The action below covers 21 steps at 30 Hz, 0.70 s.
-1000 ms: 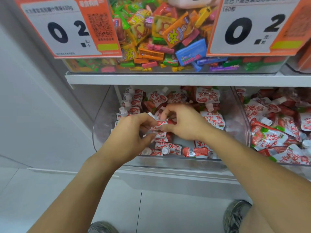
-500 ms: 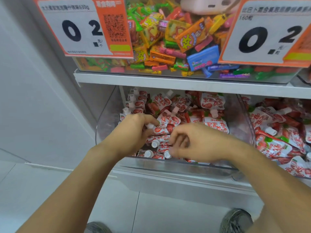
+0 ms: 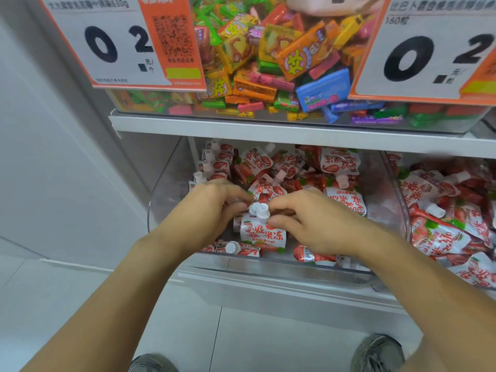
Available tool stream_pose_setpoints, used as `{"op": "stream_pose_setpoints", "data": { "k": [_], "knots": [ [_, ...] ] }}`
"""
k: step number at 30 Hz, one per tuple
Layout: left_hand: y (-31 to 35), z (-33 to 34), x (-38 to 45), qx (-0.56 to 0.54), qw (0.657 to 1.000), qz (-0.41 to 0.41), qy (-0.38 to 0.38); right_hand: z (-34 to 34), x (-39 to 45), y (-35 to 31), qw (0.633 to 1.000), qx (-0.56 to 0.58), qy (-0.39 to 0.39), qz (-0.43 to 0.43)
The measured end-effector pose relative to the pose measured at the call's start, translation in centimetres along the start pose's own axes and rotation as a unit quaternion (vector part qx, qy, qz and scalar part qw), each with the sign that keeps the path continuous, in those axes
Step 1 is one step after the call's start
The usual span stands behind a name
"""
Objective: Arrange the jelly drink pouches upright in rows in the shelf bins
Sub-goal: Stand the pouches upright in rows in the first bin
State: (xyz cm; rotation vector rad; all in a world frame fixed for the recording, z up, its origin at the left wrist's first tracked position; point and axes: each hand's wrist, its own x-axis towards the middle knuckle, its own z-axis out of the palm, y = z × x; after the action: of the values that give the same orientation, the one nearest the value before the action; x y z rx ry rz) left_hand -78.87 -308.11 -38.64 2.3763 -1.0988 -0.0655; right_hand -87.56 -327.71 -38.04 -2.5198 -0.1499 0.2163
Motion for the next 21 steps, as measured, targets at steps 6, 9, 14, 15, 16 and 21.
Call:
{"op": "stream_pose_setpoints", "data": {
  "k": [6,9,14,15,16,21],
  "knots": [
    [0.0,-0.4,0.5,-0.013,0.998,-0.060,0.027,3.3,0.6,-1.9,0.997,0.073,0.009,0.016],
    [0.1,-0.5,0.1,-0.028,0.997,-0.067,0.030,3.2,0.5,-1.8,0.996,0.050,0.066,0.039],
    [0.5,-0.2,-0.2,-0.028,0.997,-0.068,0.018,2.9,0.9,-1.2,0.992,0.043,0.050,0.105],
    [0.6,-0.1,-0.2,-0.024,0.998,-0.066,0.006,2.9,1.0,-1.3,0.991,0.071,0.017,0.110],
    [0.7,0.0,-0.2,-0.020,0.998,-0.066,-0.010,2.6,1.1,-1.2,0.989,0.100,-0.018,0.111],
    [1.0,0.4,-0.2,0.025,0.997,-0.061,-0.044,-0.6,1.4,0.3,0.975,0.146,0.055,0.157]
  ]
}}
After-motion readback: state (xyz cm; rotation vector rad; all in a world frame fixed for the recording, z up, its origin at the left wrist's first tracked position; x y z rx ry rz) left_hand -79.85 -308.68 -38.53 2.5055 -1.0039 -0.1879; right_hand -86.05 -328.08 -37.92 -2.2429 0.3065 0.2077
